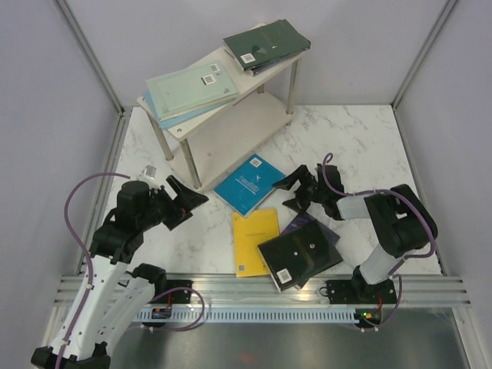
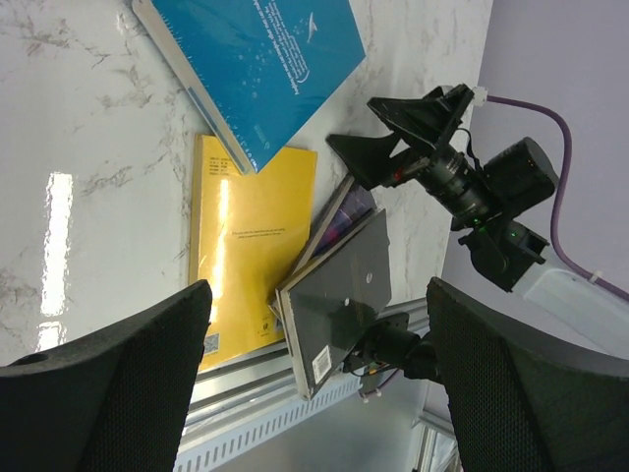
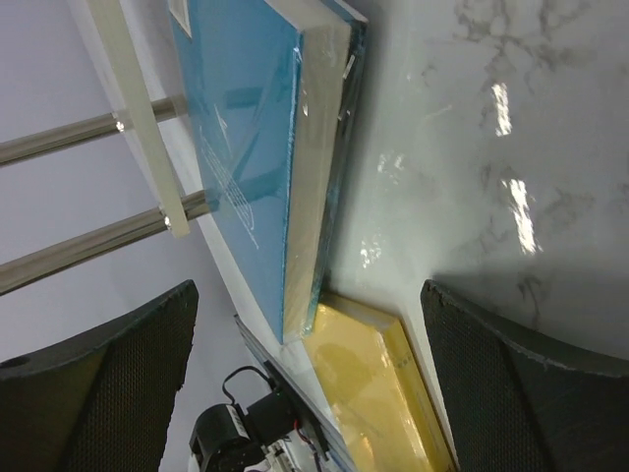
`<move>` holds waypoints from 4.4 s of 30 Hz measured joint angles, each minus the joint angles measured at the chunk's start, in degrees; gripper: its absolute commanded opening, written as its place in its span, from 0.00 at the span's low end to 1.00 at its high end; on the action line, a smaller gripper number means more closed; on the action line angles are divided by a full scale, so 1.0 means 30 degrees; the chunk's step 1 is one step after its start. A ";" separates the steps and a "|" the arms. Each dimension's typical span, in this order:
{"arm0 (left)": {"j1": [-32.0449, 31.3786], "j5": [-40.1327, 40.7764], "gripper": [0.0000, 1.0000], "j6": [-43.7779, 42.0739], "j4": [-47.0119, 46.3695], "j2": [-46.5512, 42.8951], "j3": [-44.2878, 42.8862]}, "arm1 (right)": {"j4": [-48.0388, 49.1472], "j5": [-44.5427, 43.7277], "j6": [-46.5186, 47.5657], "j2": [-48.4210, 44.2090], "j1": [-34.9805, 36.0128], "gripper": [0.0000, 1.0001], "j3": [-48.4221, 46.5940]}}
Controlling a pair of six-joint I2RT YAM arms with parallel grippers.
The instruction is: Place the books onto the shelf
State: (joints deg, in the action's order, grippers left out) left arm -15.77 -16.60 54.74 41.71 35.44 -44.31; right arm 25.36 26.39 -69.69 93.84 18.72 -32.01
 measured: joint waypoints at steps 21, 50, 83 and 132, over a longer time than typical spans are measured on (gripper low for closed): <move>0.0000 -0.0007 0.91 -0.0219 0.1093 0.0138 -0.0933 | 1.1162 -0.0729 -0.3337 0.7264 0.2863 0.01 -0.0787; 0.0000 0.2069 1.00 -0.2324 0.2637 0.0539 -0.4809 | -1.3427 -0.3585 -0.0095 -0.9719 0.2987 0.00 -1.3391; 0.0000 0.0401 1.00 -0.3213 0.4976 -0.1341 -0.5785 | -1.2888 -1.6269 -0.2608 0.4779 0.9588 0.00 -2.9594; 0.0000 0.0080 1.00 -0.3716 0.5661 -0.1581 -0.5727 | -0.9916 -1.5992 -0.5246 0.3330 1.0965 0.21 -2.4771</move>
State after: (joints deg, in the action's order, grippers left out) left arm -15.77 -16.36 43.59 58.70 30.70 -61.49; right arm -4.38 -21.58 -85.43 103.83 51.62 -106.32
